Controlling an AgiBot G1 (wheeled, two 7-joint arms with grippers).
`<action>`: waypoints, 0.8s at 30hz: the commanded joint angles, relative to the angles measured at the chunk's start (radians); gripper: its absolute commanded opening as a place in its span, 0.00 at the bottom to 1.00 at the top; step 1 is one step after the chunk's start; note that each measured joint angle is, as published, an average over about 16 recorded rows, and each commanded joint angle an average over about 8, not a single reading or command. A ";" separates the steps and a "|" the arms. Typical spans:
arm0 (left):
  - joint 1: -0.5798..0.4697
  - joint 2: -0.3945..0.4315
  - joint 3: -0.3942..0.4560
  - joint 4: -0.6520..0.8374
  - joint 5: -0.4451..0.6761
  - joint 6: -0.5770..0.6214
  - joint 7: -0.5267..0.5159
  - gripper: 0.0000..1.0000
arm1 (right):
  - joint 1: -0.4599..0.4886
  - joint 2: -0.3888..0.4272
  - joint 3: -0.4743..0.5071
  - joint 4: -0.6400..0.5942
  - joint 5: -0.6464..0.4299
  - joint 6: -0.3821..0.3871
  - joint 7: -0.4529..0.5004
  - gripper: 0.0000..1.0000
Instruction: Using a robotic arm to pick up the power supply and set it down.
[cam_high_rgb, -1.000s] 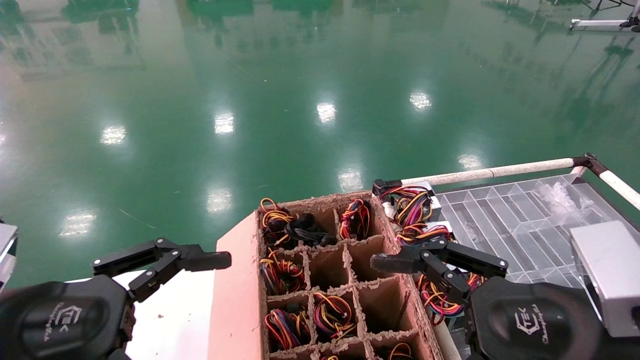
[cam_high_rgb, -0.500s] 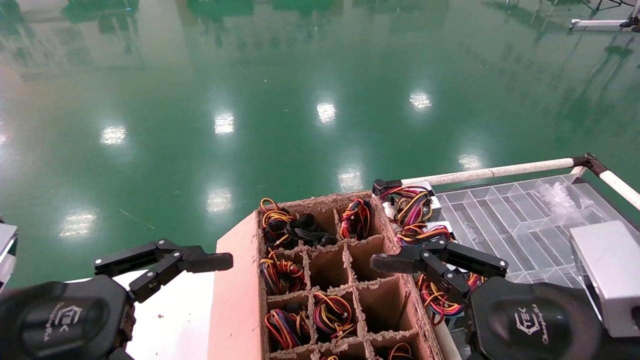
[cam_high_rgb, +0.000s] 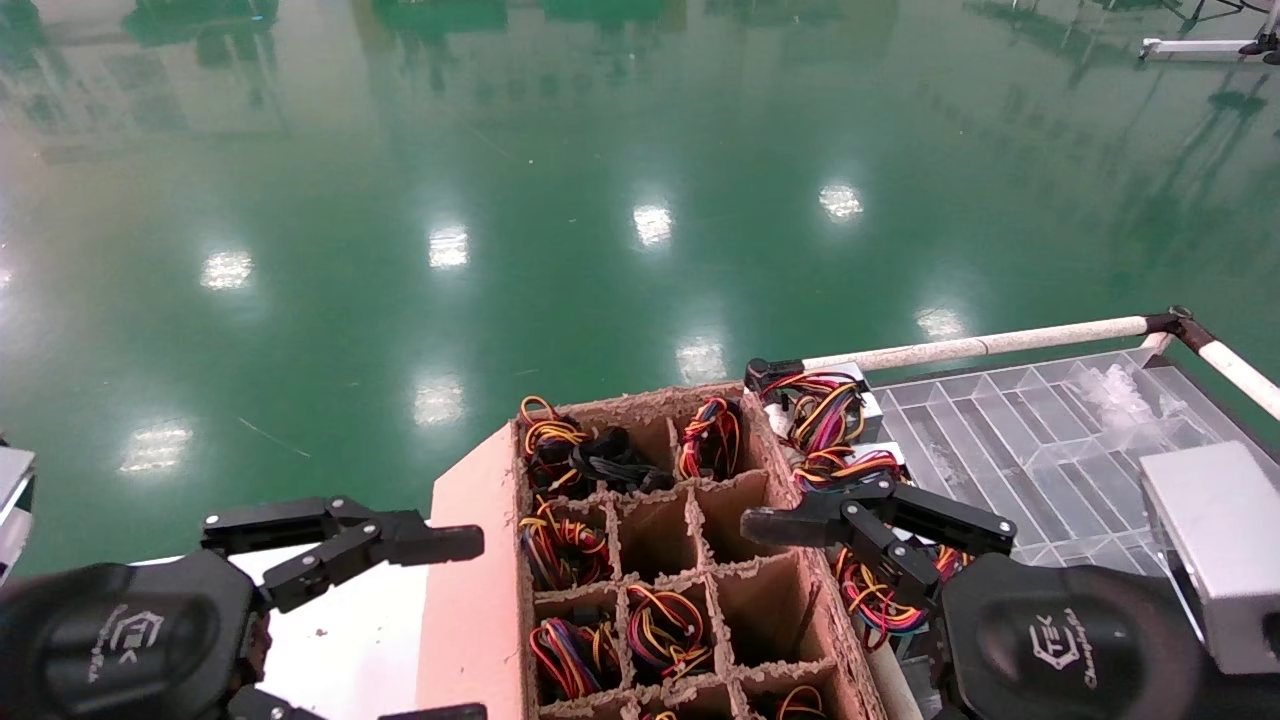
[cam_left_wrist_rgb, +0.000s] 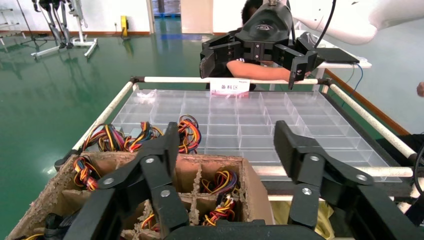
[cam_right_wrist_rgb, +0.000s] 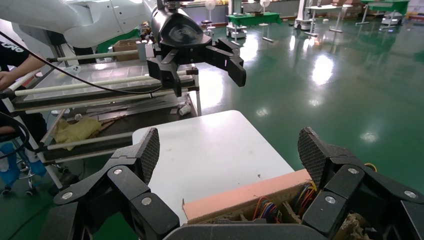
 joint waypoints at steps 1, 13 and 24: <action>0.000 0.000 0.000 0.000 0.000 0.000 0.000 0.00 | 0.000 0.000 0.000 0.000 0.000 0.000 0.000 1.00; 0.000 0.000 0.000 0.000 0.000 0.000 0.000 0.00 | 0.000 0.000 0.000 0.000 0.000 0.000 0.000 1.00; 0.000 0.000 0.000 0.000 0.000 0.000 0.000 0.00 | 0.026 0.021 -0.023 -0.031 -0.053 -0.038 -0.007 1.00</action>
